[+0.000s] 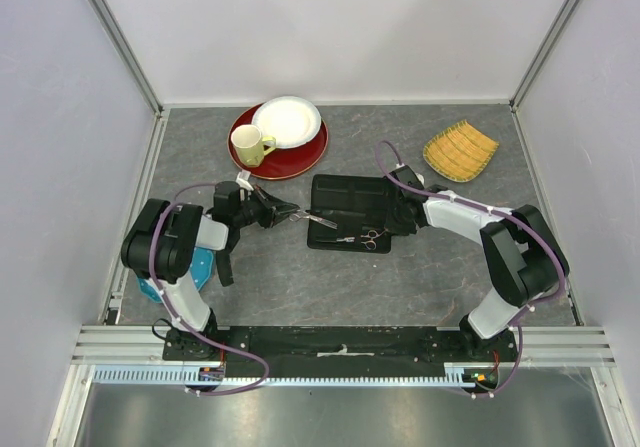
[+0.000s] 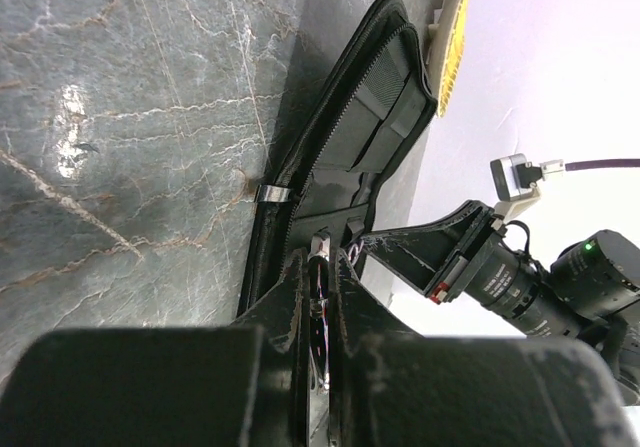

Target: Sort the hair-cutting tools

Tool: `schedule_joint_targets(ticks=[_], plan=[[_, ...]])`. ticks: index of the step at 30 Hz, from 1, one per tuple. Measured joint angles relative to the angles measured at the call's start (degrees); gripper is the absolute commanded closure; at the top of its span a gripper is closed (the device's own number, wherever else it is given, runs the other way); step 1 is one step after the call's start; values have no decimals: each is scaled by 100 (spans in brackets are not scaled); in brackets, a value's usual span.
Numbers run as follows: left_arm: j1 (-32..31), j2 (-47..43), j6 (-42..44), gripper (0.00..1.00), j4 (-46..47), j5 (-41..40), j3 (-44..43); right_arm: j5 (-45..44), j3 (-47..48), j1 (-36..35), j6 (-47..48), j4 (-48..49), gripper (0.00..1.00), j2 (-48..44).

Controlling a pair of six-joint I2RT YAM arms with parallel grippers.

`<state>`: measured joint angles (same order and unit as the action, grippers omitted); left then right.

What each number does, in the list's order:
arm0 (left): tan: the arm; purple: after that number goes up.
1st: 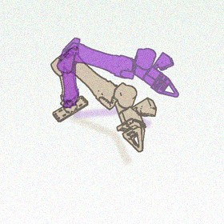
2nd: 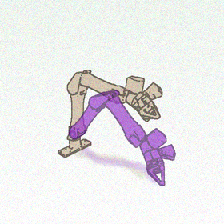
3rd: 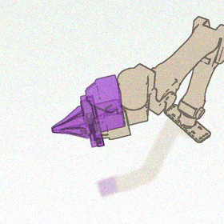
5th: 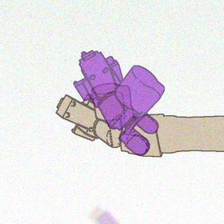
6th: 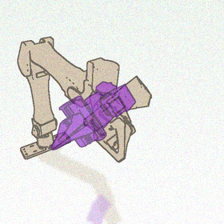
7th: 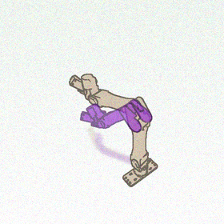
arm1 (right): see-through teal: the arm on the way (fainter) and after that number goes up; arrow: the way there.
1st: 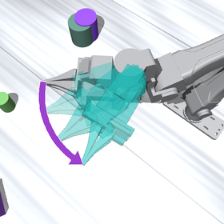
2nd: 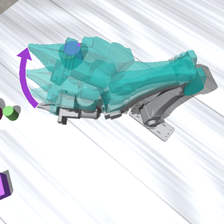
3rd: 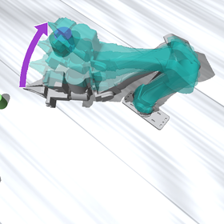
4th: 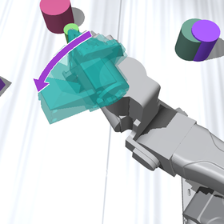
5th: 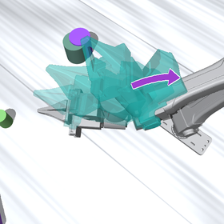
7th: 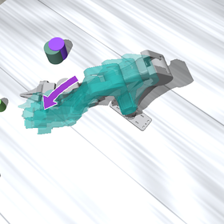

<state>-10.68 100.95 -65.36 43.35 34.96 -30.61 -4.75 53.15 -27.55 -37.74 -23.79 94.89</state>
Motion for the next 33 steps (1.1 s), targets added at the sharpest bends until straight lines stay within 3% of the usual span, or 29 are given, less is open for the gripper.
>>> schedule_joint_targets(ticks=[9, 26, 27, 31, 33], plan=[[-17, 433, -584, 98, 822, 142, 105, 0, 28, 4, -22, -33, 100, 20], [-398, 1010, -1106, 98, 1530, 114, 98, 4, 66, 7, -22, -76, 100, 46], [-411, 1012, -1123, 94, 1550, 109, 98, 2, 66, 7, -22, -76, 100, 46], [-428, 1012, -1143, 57, 1567, 94, 105, 0, 66, 7, -22, -76, 100, 42], [-448, 1010, -1161, 49, 1552, 101, 109, -2, 66, 7, -22, -76, 100, 39]])
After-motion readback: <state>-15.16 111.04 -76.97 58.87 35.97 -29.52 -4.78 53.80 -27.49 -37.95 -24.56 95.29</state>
